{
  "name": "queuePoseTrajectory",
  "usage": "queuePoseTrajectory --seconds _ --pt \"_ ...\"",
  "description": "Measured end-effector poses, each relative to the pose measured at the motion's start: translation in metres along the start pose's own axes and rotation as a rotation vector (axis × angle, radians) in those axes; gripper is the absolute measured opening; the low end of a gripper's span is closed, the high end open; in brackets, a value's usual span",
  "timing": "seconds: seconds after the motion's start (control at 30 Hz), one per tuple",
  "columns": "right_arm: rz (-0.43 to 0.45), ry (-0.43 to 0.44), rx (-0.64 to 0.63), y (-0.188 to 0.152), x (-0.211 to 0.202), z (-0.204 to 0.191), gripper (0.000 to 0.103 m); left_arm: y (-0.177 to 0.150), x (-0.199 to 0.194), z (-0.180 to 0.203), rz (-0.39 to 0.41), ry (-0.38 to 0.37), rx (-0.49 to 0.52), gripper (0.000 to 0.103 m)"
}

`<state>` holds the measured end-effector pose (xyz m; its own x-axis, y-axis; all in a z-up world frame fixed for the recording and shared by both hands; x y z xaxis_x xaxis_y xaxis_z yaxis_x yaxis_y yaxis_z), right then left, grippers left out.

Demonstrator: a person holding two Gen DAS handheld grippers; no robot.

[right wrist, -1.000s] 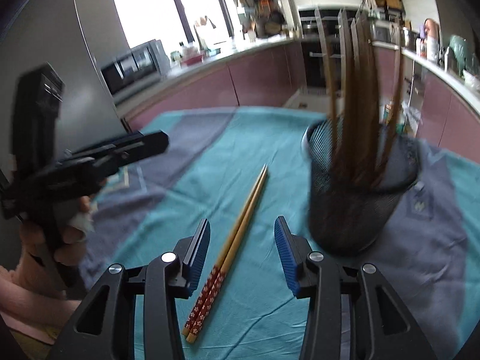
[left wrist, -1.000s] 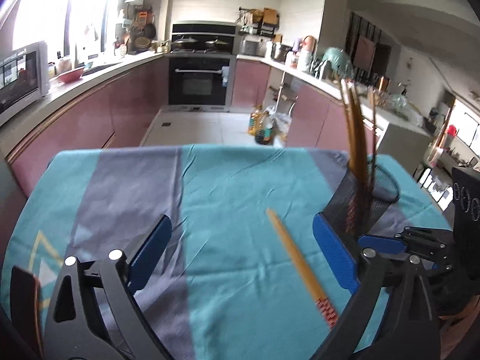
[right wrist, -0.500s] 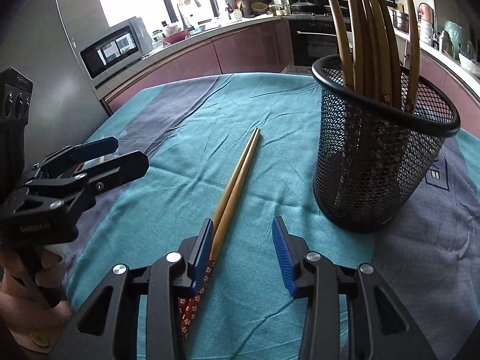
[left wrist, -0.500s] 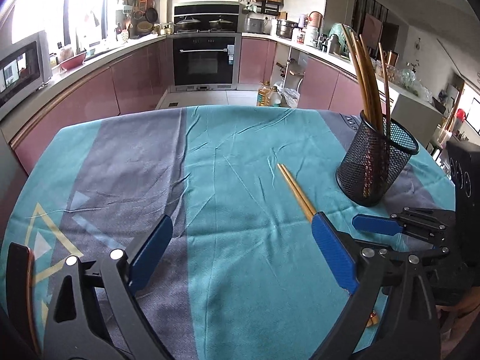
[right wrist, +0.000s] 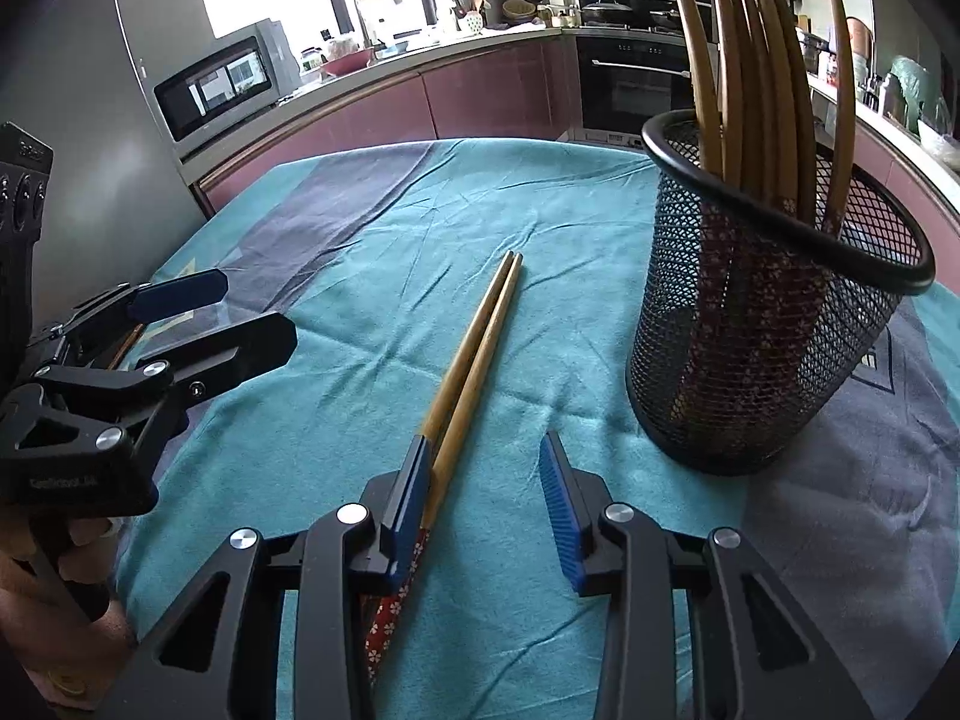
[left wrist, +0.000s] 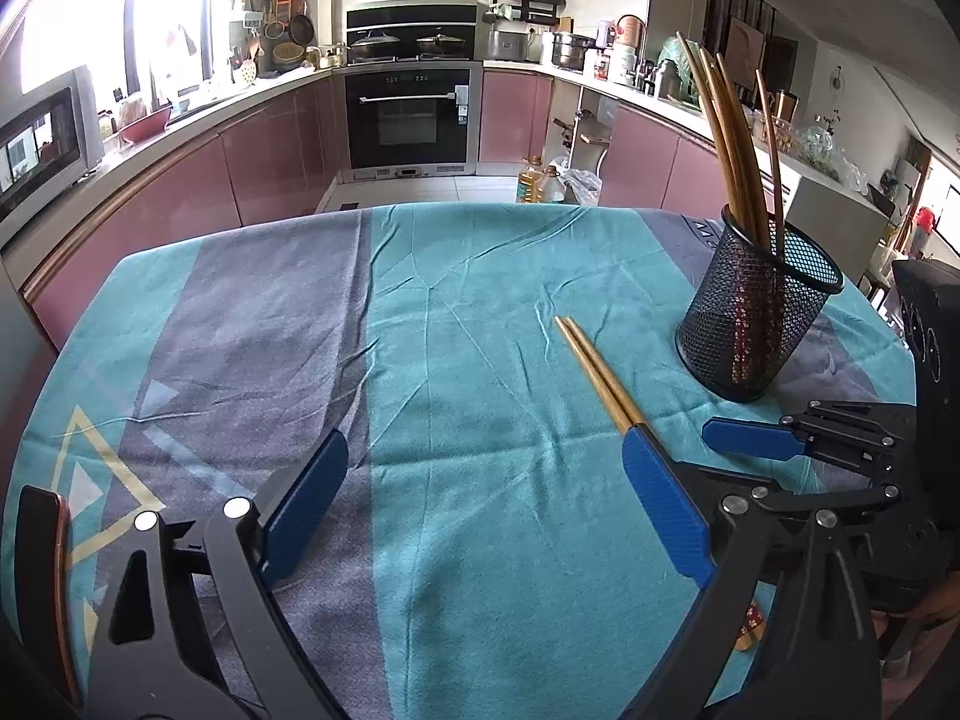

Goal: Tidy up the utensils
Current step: 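Move both open tools back to the last two chopsticks, then grasp one chopstick with the right tool while the left tool grasps the other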

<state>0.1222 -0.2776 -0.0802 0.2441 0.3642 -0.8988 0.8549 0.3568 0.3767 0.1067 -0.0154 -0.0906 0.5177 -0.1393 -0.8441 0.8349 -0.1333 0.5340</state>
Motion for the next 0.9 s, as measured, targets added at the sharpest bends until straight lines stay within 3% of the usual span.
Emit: queuePoseTrajectory --seconds 0.4,0.63,0.7,0.77,0.9 --pt "-0.023 0.003 0.026 -0.004 -0.003 0.015 0.017 0.003 0.020 0.022 -0.066 -0.054 0.075 0.081" --pt "-0.027 -0.008 0.035 -0.010 -0.008 0.026 0.014 0.006 0.044 0.047 -0.142 -0.070 0.137 0.064" --pt "-0.028 -0.008 0.039 -0.012 -0.009 0.028 0.014 0.007 0.050 0.052 -0.157 -0.076 0.146 0.063" --pt "-0.028 -0.007 0.043 -0.012 -0.009 0.030 0.013 0.008 0.058 0.055 -0.176 -0.072 0.154 0.053" --pt "-0.026 -0.005 0.047 -0.014 -0.010 0.033 0.013 0.010 0.066 0.059 -0.192 -0.059 0.170 0.047"
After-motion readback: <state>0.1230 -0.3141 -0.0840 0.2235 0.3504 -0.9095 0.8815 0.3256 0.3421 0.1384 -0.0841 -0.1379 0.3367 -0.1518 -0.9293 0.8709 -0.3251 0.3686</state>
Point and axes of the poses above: each gripper's, at about its wrist camera, not at the fingertips, and x roughly the way its jaws point, z to its right, y to its top, the point moved 7 cm from there along x, roughly the way its jaws point, and after that the axes turned 14 degrees about -z, right-handed, at the moved point
